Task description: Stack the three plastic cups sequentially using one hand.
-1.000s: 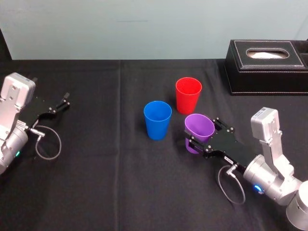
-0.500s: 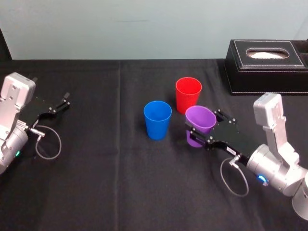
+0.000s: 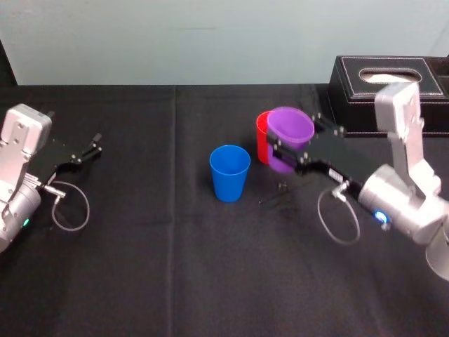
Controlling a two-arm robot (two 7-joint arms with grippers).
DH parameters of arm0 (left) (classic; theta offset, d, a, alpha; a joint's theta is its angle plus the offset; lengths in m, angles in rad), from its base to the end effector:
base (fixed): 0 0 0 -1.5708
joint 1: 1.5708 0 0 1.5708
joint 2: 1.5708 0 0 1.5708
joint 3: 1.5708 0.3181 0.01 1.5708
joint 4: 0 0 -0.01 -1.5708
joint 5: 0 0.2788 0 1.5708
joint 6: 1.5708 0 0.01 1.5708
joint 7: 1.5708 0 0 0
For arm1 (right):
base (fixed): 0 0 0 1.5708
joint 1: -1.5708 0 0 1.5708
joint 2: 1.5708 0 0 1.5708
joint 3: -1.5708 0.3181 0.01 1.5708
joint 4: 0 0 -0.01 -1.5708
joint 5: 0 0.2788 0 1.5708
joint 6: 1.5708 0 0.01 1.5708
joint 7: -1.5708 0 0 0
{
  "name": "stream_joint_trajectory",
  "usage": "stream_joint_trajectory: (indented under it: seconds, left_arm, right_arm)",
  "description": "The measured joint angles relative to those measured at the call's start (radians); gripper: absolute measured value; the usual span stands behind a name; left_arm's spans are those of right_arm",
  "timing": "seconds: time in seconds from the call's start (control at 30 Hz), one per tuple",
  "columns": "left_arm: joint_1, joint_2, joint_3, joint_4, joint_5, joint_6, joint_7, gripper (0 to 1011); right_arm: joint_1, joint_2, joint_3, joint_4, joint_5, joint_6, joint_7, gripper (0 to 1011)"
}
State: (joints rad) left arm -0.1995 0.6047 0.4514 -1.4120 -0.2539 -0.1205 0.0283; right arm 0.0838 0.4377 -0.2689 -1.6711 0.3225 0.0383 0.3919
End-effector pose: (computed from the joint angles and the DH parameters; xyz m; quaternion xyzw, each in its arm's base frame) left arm 0.3343 0.1066 -0.3192 0.1415 -0.1325 0.5799 0.7913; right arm 0.3121 -0.0550 -0.2798 -0.0384 -0.0485 -0.4335 0.8990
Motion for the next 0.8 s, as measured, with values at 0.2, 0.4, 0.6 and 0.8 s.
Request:
stream_joint_trajectory:
  seconds: [0.2,0.4,0.6,0.8]
  left_arm:
    - [0.000,0.000,0.000,0.000,0.000,0.000,0.000,1005]
    - [0.000,0.000,0.000,0.000,0.000,0.000,0.000,1005]
    - [0.000,0.000,0.000,0.000,0.000,0.000,0.000,1005]
    - [0.000,0.000,0.000,0.000,0.000,0.000,0.000,1005]
  right_arm:
    - [0.065,-0.022,0.002,0.009,0.025,0.042,-0.014,731]
    - [0.121,-0.040,-0.008,0.038,0.032,0.070,-0.030,732]
    - [0.160,-0.048,-0.017,0.074,0.035,0.082,-0.035,731]
    - [0.210,-0.056,-0.034,0.140,0.024,0.075,-0.034,732]
